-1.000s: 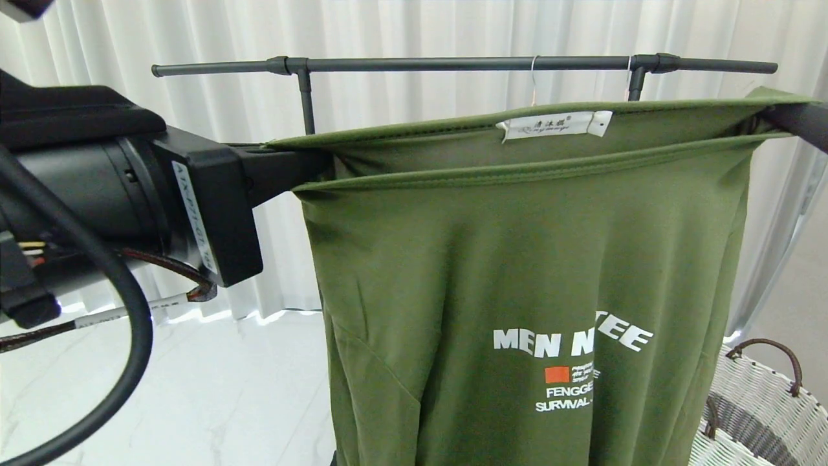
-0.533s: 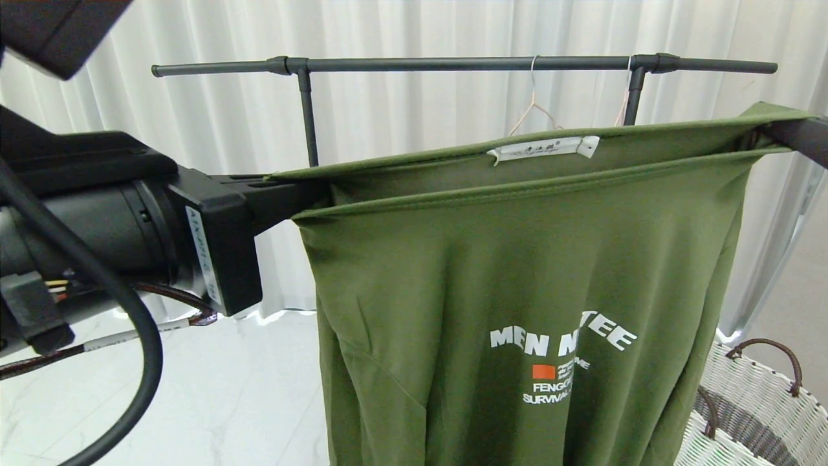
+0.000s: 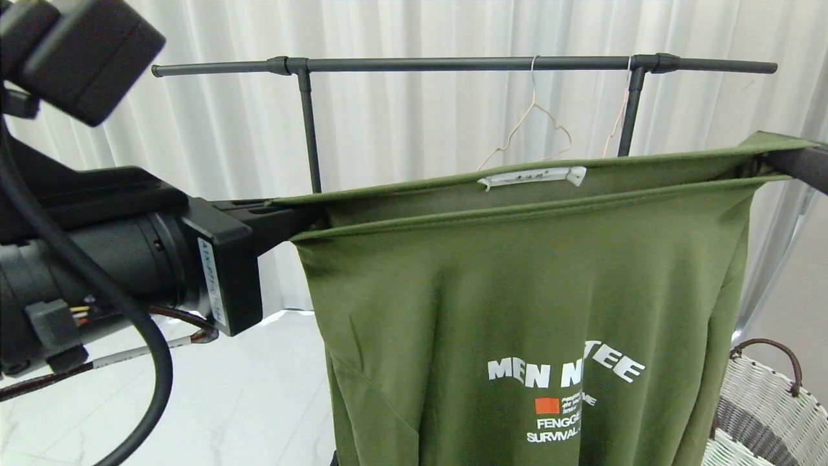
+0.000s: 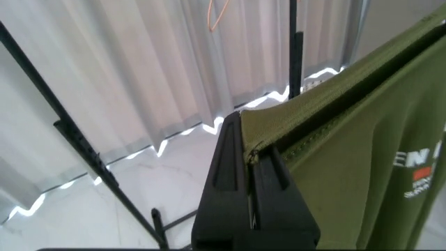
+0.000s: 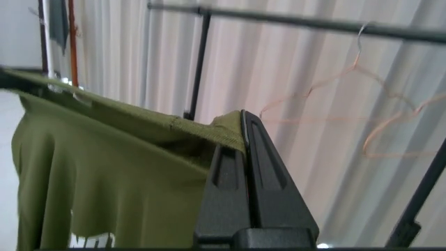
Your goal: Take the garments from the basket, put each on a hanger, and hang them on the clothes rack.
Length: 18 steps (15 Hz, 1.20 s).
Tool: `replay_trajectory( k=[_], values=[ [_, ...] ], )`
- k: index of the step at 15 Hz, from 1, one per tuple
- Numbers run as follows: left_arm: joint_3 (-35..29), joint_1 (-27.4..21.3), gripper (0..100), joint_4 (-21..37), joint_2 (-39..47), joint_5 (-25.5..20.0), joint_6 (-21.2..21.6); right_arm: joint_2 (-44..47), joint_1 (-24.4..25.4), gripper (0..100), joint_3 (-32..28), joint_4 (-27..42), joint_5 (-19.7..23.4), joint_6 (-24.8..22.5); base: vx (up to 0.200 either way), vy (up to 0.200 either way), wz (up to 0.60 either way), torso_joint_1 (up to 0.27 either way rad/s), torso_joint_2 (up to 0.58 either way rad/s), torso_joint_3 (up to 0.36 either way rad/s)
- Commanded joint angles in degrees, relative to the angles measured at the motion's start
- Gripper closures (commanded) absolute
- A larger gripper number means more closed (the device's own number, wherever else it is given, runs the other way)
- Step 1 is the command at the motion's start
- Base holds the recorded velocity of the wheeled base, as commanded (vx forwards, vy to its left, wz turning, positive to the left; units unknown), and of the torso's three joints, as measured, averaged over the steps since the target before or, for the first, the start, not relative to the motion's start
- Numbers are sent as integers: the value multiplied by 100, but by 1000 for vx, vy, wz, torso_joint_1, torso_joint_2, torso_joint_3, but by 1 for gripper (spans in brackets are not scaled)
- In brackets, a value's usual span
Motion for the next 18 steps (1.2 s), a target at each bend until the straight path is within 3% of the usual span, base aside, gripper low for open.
replay_trajectory(
  k=[1,10,16,18],
  values=[
    [126,6,100,3,-52,41,17,-50,10,100,14,0,7,-3,0,0,0,0,0,0],
    [679,-3,100,3,-737,6,8,372,98,100,-3,-141,-1,-20,0,0,0,0,0,0],
    [653,-249,100,11,-1063,-56,17,1330,238,100,-487,-633,-1,-20,0,0,0,0,0,0],
    [644,-574,100,11,-1080,-91,17,1489,300,100,-601,-677,-1,-29,0,0,0,0,0,0]
  ],
)
